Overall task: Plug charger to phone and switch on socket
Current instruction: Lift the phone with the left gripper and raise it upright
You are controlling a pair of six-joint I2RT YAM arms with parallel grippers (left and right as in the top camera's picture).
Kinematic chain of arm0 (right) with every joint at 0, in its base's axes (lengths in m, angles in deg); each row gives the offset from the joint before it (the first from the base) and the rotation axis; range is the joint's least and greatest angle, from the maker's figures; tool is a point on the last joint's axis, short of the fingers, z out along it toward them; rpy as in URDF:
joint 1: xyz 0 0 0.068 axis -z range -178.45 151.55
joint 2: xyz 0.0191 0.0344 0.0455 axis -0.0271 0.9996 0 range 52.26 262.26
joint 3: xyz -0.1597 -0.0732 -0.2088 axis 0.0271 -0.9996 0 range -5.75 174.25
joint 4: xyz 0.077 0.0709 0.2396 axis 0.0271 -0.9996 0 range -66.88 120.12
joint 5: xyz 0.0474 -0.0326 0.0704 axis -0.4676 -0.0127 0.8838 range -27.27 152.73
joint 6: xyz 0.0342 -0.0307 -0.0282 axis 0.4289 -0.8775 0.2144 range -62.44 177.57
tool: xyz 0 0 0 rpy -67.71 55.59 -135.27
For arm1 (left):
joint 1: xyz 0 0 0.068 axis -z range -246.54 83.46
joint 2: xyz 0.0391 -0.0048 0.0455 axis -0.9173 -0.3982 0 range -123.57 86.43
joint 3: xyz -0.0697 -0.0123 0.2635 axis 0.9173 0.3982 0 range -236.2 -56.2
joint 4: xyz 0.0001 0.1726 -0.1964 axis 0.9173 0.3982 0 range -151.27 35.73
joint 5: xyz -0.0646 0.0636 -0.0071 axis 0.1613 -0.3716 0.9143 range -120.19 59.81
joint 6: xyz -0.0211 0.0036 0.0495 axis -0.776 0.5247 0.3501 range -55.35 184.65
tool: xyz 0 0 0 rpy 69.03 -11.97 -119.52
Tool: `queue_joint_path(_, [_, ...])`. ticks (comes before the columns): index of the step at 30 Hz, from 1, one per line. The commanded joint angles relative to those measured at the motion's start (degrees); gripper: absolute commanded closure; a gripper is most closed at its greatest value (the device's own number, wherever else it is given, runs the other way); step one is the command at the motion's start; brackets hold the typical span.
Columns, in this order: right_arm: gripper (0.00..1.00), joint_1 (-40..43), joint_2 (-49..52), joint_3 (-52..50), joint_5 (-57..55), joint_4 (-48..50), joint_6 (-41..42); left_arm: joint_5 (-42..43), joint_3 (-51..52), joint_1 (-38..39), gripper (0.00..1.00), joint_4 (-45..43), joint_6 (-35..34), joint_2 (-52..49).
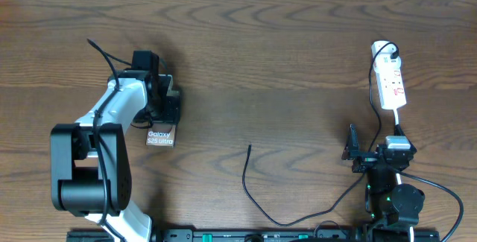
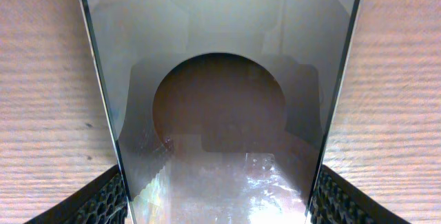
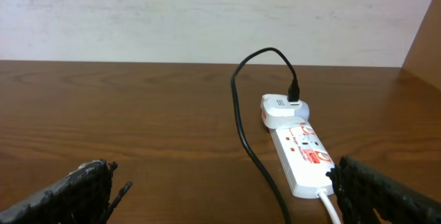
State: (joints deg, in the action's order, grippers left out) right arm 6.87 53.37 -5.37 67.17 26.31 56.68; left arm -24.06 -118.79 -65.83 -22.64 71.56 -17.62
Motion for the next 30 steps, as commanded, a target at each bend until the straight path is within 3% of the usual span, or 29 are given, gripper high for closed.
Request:
queue_joint_path(1, [0.01,-0.2,-0.2,-0.1,0.0,-0.2,0.0,0.7,-2.2,0.0,0.93,0.1,0.4,3.8])
queue_joint_path(11, [0.01,-0.2,-0.2,-0.1,0.0,-0.2,0.0,4.5,-2.2,0.0,0.93,0.3,-0.7,11.4])
queue_joint_path(14, [0.01,-0.2,-0.2,-0.1,0.0,-0.2,0.0,8.4,-2.2,0.0,0.92,0.3,-4.7,12.5])
queue_joint_path(21, [0.01,-0.2,-0.2,-0.1,0.0,-0.2,0.0,23.3,-2.2,0.0,0.93,-1.4,-14.9,12.4])
queue_joint_path(30, [0.01,-0.2,-0.2,-0.1,0.0,-0.2,0.0,44.5,-2.2,-1.2,0.93,-9.9,-30.9,12.4])
